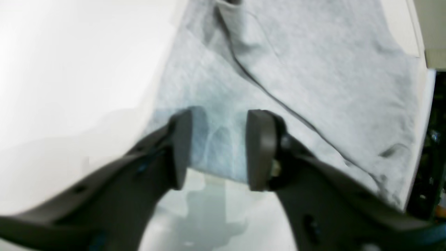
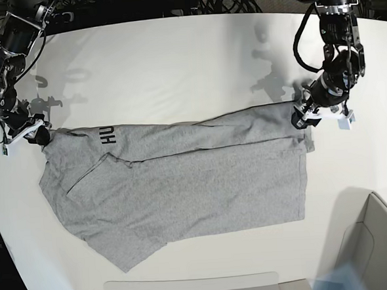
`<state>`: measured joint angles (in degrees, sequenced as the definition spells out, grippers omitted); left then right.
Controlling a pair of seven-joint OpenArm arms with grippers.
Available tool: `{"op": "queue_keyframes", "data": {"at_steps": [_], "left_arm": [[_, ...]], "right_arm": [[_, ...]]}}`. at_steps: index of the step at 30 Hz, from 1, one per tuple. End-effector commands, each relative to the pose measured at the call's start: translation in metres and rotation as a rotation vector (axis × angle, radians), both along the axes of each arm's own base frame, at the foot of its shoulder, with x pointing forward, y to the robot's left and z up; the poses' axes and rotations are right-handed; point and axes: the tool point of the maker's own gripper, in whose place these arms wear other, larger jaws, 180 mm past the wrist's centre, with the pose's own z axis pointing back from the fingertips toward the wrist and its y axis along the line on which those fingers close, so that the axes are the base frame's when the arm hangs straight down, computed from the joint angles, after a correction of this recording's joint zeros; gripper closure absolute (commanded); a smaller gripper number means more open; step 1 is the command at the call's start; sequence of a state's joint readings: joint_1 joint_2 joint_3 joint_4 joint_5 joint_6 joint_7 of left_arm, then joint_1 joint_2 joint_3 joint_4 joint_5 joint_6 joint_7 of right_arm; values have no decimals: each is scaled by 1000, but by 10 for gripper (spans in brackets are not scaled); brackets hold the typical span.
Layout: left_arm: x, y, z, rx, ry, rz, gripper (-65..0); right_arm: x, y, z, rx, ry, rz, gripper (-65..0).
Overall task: Fold the T-shirt properly
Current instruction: 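Lower the folded hem onto the shirt and open both grippers, then drag the folded shirt with both grippers toward the robot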
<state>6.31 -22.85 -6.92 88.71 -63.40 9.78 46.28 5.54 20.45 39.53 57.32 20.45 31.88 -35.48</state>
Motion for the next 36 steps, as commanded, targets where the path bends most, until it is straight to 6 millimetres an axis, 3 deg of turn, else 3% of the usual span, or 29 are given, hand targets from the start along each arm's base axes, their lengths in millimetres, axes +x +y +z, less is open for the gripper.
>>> {"op": "queue_keyframes", "data": {"at_steps": [1,7,12,15,25,30,33,36], "left_arm": [[4,1,10,-19,-26,3,-301],[-9,7,-3,15,18,4,-302],[-18,35,-7,151,78,74,-302],[-19,41,-7,206,84,75,-302],[-24,20,-27,194,134,14,-304],[-11,16,-39,181,157,10,-299],[-11,16,-40,179,160,12,-240],[-13,20,-43,180,173,30,-108]], "right_arm": [[-5,-9,0,-38,41,13,-194],[-8,-19,4,-58,47,10,-194],[-13,-19,7,-85,46,26,-194],[-13,-18,7,-84,43,26,-194],[-7,-17,11,-81,30,25,-194],[-4,-17,12,-83,29,27,-191],[-5,-20,13,-90,31,27,-132],[-5,-22,14,-95,29,26,-6]]}}
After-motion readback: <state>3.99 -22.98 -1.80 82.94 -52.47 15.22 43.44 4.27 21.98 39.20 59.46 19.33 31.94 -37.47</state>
